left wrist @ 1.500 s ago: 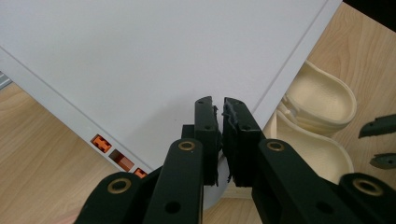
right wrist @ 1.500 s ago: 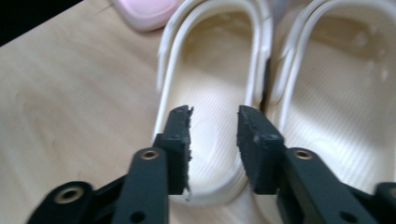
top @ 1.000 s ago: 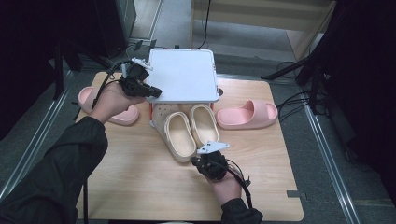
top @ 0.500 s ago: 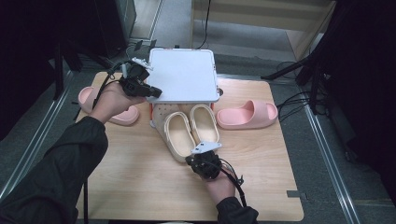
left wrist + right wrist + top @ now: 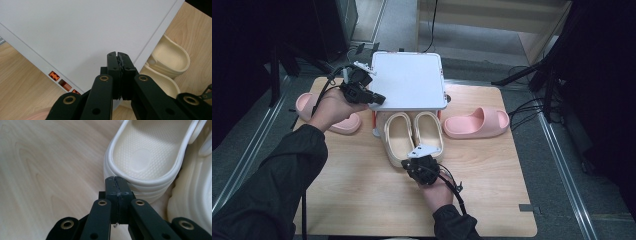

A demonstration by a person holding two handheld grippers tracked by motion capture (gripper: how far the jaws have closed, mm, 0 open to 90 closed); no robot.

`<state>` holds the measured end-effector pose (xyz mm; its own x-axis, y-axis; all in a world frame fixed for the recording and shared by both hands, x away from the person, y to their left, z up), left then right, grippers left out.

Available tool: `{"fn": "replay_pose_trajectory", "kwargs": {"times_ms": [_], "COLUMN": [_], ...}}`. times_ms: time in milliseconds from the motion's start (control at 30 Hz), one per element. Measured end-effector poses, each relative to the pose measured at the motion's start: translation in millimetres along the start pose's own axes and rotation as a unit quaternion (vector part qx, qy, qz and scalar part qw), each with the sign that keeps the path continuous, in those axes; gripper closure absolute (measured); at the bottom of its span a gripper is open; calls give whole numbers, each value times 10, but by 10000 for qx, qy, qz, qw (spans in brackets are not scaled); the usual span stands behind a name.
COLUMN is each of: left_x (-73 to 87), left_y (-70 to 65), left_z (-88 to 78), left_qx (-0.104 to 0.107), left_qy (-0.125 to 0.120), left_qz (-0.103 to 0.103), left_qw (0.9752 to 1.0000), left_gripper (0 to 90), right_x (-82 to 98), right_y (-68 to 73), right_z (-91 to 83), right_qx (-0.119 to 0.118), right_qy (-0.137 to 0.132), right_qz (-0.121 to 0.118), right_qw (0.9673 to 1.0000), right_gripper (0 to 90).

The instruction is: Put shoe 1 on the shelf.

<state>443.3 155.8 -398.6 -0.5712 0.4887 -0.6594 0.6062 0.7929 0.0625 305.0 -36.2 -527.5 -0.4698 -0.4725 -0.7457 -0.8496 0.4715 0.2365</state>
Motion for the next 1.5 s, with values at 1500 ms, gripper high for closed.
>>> {"fn": "replay_pose_trajectory", "kwargs": {"times_ms": [1500], "left_x": [1], "left_y": [2], "left_z": [-2], "left_qx": [8], "left_qy": [21], "left_qz": [-20], "left_qw": [10000], "left_gripper": [887], "right_x": [-417], "right_y": [-445], "right_z": [264], "right_qx": [73], "right_qy": [-446], "right_qz": [446], "right_qw": [9980], "right_gripper": [900]}}
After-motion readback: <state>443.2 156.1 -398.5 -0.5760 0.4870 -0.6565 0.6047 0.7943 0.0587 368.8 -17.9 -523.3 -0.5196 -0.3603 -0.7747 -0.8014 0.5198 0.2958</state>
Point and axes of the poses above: each handheld gripper's, and its own axes: z roughly forward along the jaws, x roughly out of its underside, y roughly to its left, the point moved 4 cm from there along z, roughly forward along the jaws, and after that the axes turned 14 degrees about -x, right-handed, at the moved point
